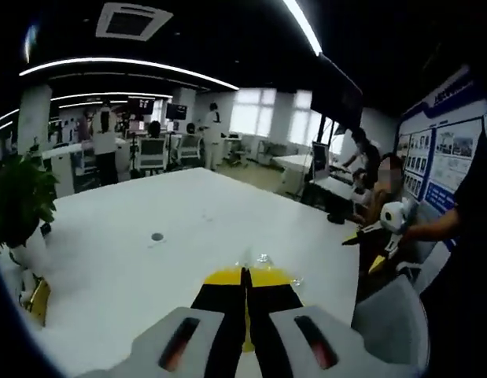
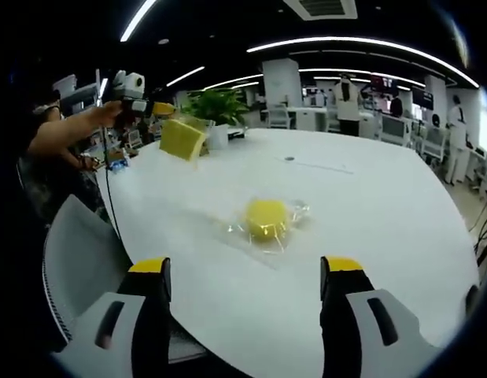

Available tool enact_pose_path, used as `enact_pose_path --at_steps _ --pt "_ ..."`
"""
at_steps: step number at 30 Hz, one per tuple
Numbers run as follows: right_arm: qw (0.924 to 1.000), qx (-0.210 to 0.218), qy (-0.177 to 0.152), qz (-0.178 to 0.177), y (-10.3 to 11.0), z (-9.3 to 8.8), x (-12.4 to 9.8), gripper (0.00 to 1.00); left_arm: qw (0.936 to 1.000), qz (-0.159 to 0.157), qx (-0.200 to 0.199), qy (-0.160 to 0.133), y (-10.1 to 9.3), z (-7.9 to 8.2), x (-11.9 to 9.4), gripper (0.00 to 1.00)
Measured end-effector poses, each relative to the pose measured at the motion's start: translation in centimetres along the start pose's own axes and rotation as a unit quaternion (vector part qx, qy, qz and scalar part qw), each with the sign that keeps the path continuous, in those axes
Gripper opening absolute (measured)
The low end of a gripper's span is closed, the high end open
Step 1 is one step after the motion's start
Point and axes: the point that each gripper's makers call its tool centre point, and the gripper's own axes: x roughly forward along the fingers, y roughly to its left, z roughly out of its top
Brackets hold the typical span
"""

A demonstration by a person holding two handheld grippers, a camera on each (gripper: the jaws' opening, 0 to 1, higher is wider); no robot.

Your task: Compare the silicone blocks by pressing each to a similar depth, holding the contact briefly, and releasing to observe deformation and rebound differences across the visible hardness samples.

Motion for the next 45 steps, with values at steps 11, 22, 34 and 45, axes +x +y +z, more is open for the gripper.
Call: enact_pose_path --at_steps 11,22,34,45 --pt "0.9988 -0.026 -0.015 0.039 1.4 3.2 1.6 0.69 0.9963 -0.035 0.065 -0.044 -2.6 6.0 -1.3 0.0" --pt "0.9936 -0.075 -0.007 0.084 3.4 5.7 2.2 0.68 0.9918 -0.055 0.084 -0.08 -4.4 8.7 -1.4 0.0" --pt "0.9907 -0.077 -0.025 0.109 2.9 8.8 1.9 0.67 0.9888 -0.095 0.083 -0.08 -6.8 8.7 0.5 0.0" --pt "0.9764 -0.055 -0.068 0.198 5.3 15.1 4.1 0.67 0.9843 -0.133 0.091 -0.071 -8.6 8.2 1.0 0.0"
